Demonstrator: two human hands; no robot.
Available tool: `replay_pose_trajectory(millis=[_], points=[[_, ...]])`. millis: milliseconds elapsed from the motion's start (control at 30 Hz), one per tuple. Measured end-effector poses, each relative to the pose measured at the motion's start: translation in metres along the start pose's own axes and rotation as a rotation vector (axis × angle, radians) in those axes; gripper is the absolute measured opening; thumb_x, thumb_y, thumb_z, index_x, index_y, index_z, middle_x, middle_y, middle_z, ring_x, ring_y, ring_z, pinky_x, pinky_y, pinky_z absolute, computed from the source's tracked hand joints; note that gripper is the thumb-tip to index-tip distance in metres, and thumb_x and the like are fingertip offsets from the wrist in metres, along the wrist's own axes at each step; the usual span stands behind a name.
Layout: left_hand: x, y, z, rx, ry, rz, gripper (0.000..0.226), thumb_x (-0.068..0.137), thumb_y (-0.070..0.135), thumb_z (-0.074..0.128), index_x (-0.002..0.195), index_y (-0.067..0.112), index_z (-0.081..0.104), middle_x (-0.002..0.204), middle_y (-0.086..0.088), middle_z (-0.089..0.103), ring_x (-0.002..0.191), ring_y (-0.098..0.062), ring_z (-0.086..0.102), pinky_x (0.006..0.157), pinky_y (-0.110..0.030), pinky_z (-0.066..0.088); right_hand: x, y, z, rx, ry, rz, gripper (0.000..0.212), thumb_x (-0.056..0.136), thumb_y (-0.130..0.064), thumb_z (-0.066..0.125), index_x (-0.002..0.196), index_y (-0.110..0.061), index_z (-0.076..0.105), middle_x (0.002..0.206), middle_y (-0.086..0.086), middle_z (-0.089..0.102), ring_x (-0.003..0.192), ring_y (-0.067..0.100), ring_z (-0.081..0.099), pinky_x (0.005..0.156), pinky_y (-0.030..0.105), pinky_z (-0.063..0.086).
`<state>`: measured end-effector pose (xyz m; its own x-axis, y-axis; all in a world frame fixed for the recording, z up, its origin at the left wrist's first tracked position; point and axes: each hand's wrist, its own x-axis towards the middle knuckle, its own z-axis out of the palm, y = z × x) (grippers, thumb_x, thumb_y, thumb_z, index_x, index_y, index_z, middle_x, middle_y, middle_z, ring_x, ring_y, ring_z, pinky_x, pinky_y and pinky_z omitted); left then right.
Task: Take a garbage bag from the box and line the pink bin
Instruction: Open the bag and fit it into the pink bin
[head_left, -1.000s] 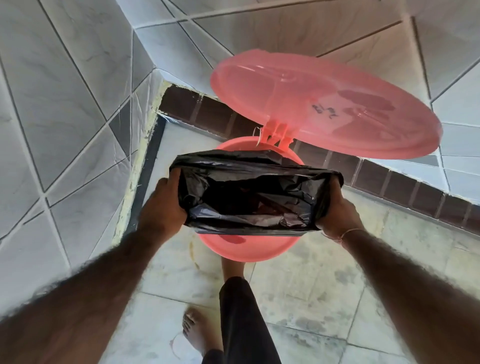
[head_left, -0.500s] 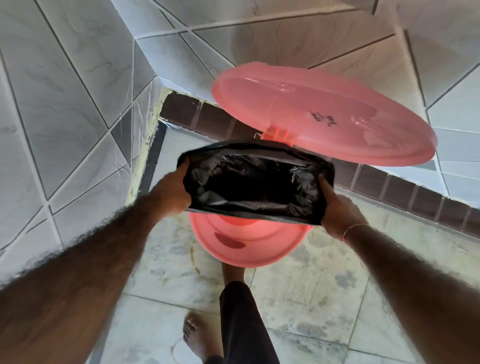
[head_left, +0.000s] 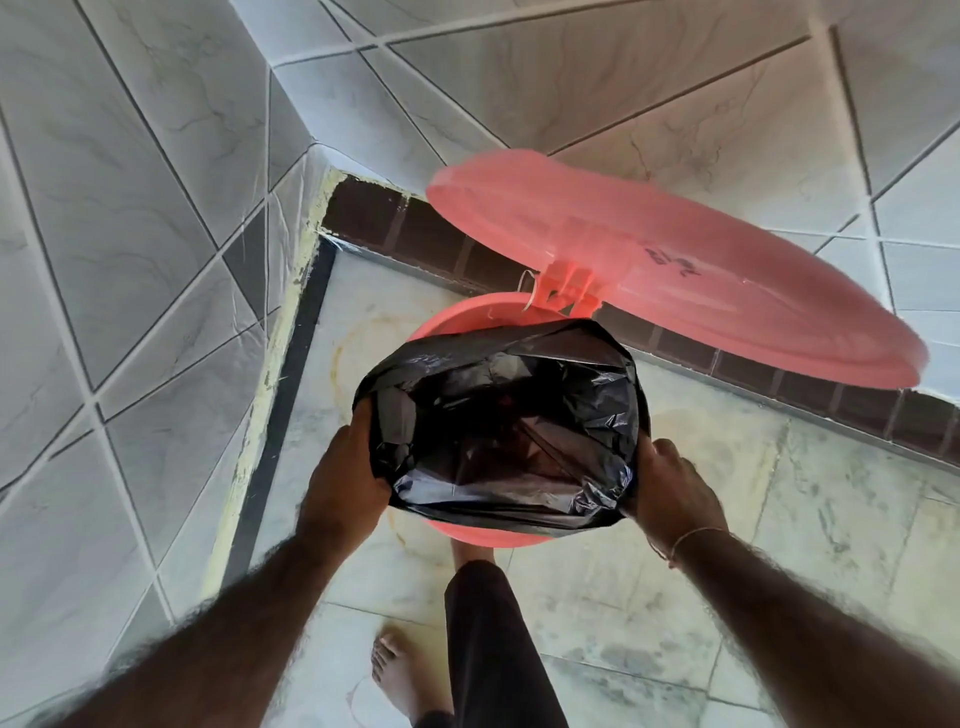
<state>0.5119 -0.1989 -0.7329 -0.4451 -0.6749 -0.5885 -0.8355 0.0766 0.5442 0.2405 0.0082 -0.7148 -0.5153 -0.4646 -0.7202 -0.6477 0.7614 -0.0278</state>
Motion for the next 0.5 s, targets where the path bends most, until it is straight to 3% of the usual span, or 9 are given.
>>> replay_pose_trajectory(millis=[100, 233, 500], points=[[-0.005, -0.006, 0.005, 0.070, 0.005, -0.005, 0.071, 0.080, 0.033, 0.068, 0.139, 0.029, 0.029, 0.111, -0.009, 0.063, 0.100, -0.032, 0.063, 0.086, -0.047, 0.054, -0.002, -0.002, 0.008, 0.028, -0.024, 0.046, 0.066, 0.068, -0.034, 0.080, 0.121, -0.021, 0.043, 0.104, 0.009, 0.049, 0.097, 0.038, 0.058, 0.070, 0.045, 0.054], [-0.009, -0.014, 0.009, 0.191, 0.006, 0.009, 0.080, 0.073, 0.029, 0.078, 0.136, 0.025, 0.029, 0.104, -0.011, 0.058, 0.094, -0.033, 0.062, 0.079, -0.047, 0.056, -0.003, -0.003, 0.015, 0.047, -0.009, 0.093, 0.065, 0.066, -0.034, 0.081, 0.117, -0.024, 0.042, 0.105, 0.008, 0.047, 0.099, 0.038, 0.056, 0.068, 0.045, 0.053], [0.008, -0.012, 0.003, 0.374, 0.027, -0.046, 0.083, 0.073, 0.033, 0.077, 0.138, 0.029, 0.026, 0.108, -0.012, 0.051, 0.102, -0.037, 0.058, 0.073, -0.049, 0.054, 0.022, -0.012, -0.004, 0.131, 0.052, 0.157, 0.056, 0.074, -0.030, 0.066, 0.120, -0.027, 0.036, 0.106, 0.013, 0.047, 0.097, 0.043, 0.057, 0.071, 0.047, 0.051]])
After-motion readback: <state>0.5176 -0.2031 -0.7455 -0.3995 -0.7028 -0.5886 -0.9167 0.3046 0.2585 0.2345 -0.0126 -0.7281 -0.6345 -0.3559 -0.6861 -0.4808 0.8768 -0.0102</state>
